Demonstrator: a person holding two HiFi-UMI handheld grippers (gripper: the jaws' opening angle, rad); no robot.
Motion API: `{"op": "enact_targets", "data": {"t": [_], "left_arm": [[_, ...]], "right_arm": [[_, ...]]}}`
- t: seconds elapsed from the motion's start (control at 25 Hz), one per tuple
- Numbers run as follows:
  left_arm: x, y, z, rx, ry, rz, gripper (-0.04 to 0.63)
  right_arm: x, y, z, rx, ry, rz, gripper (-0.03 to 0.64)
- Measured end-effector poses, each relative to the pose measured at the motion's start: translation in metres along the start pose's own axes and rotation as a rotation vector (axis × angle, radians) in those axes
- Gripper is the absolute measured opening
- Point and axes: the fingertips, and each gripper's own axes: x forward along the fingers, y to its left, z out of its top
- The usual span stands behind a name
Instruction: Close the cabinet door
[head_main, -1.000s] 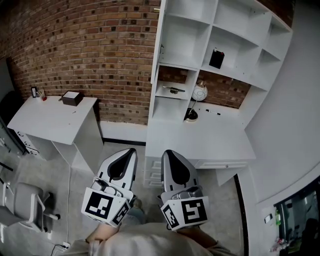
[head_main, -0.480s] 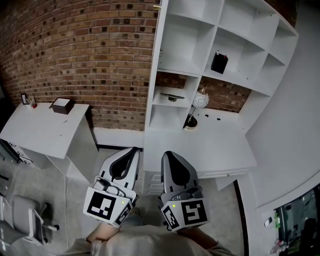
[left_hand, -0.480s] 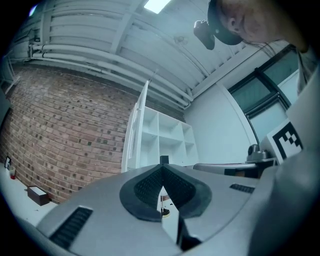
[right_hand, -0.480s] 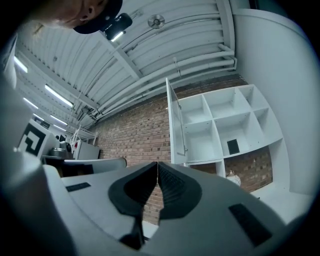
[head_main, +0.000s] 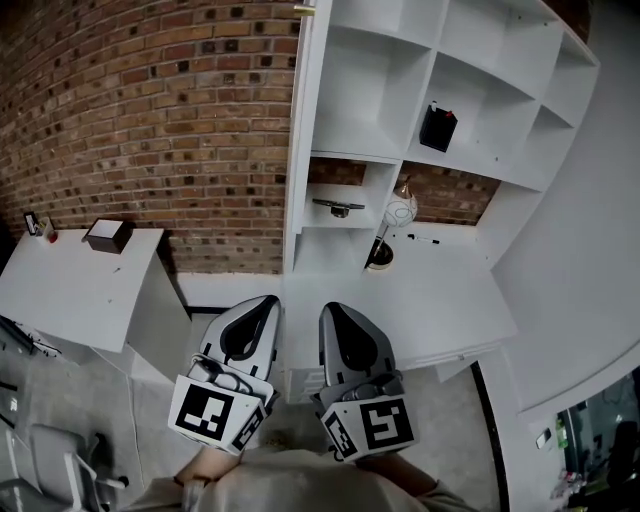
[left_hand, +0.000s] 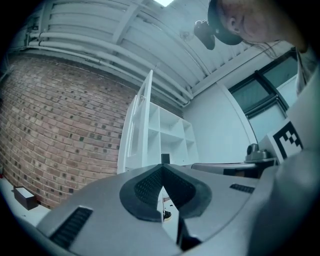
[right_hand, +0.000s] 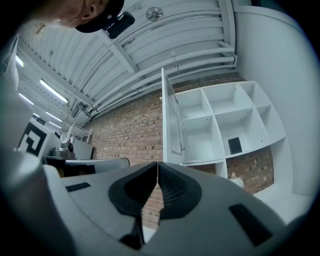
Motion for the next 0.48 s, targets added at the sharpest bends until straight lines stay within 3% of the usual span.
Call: {"op": "enact_targets", "data": {"t": [0.48], "left_arm": [[0.038,0.028,-0.018,-0.008,0.005,-0.100,0.008]], "right_arm": [[0.040,-0.011,-0.022,-0.001,0.004,-0.074,0.021]]}}
